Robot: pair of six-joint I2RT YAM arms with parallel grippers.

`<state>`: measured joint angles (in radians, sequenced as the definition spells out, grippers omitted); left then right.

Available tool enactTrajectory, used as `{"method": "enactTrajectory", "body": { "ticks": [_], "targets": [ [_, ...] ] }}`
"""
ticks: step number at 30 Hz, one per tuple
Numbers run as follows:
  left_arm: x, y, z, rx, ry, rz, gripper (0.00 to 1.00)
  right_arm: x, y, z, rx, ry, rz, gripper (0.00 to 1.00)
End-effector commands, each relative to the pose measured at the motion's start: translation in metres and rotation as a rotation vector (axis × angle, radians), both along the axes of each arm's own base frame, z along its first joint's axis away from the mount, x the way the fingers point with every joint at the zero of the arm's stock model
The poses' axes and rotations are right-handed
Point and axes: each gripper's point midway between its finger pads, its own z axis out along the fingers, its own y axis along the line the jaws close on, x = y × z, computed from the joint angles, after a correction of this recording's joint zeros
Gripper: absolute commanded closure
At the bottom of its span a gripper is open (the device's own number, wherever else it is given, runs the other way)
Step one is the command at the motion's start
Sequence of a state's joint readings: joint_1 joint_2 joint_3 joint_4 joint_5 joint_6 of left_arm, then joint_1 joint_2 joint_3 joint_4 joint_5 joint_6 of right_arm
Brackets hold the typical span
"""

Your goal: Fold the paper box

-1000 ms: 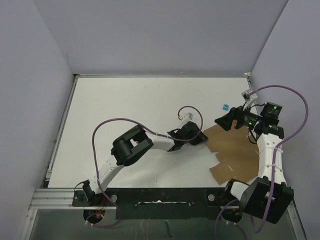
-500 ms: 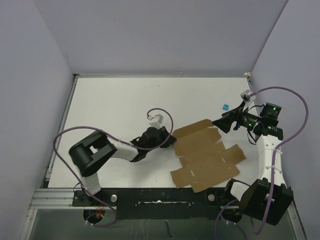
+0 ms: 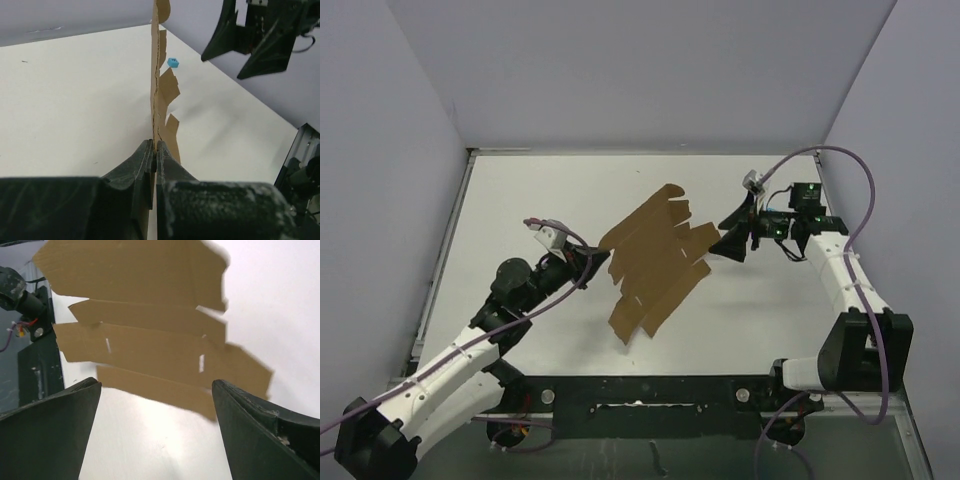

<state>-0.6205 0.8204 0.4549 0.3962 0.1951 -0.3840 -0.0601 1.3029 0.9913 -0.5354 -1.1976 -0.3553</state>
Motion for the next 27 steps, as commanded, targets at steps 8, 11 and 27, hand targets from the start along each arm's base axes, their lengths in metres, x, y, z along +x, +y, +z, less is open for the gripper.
{"method": "enactTrajectory", "body": {
  "ticks": [8,11,27],
  "targets": [
    [-0.025,-0.011,-0.034,0.135,-0.009,-0.221,1.0,0.021,0.018,-0.003,-0.077,-0.183,0.074,0.02],
    [-0.028,-0.015,-0.034,0.131,-0.02,-0.256,1.0,0.022,0.017,-0.008,-0.078,-0.291,0.072,0.02],
    [-0.043,-0.034,-0.02,0.084,-0.132,-0.425,1.0,0.003,-0.005,0.013,-0.003,-0.416,0.112,0.02]
  ]
}}
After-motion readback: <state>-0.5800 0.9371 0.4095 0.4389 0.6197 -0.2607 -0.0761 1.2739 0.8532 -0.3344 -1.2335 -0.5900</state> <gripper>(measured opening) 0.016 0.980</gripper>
